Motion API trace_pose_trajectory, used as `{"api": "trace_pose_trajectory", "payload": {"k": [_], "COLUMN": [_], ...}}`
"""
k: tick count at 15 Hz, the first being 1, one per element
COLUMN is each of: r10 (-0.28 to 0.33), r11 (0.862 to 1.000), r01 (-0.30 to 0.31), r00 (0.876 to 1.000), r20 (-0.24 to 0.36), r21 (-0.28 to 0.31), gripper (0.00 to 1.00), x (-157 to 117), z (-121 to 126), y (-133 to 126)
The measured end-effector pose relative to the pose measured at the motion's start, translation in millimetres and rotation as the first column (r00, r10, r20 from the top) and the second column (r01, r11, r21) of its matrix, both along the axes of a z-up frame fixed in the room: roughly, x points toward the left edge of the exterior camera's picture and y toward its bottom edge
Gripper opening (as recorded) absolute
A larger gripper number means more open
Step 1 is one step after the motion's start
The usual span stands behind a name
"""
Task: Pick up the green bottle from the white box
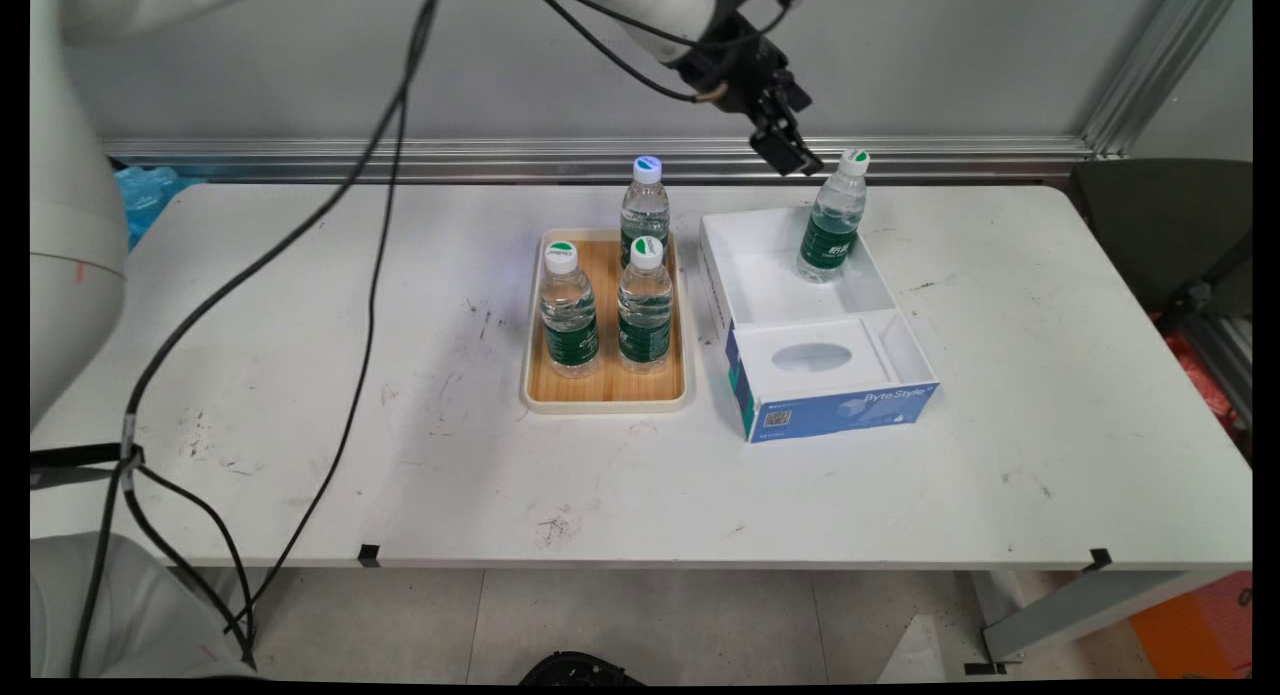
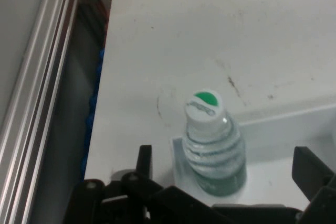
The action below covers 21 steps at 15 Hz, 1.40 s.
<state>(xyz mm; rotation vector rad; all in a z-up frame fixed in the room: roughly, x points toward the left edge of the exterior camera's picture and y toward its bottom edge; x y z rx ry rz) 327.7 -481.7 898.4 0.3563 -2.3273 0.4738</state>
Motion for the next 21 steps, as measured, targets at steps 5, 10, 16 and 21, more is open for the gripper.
{"api": "trace_pose_trajectory", "payload": {"k": [5,10,16,21], "r10": [0.018,0.033,0.051,0.063], "r11": [1.0,0.999,0.997,0.996], "r01": [-0.018,-0.031,-0.047,-0.057], "r00": [1.0,0.999,0.997,0.995], "r20": [-0.023,-0.035,-0.063,-0.079], "r21": [0.014,0.044,0.06,0.075], "gripper": [1.0,1.0,1.0,1.0], "x": [-12,-22,-33,-38], "z": [-28,-52,-70,-80], "y": [-23,-34,-41,-44]}}
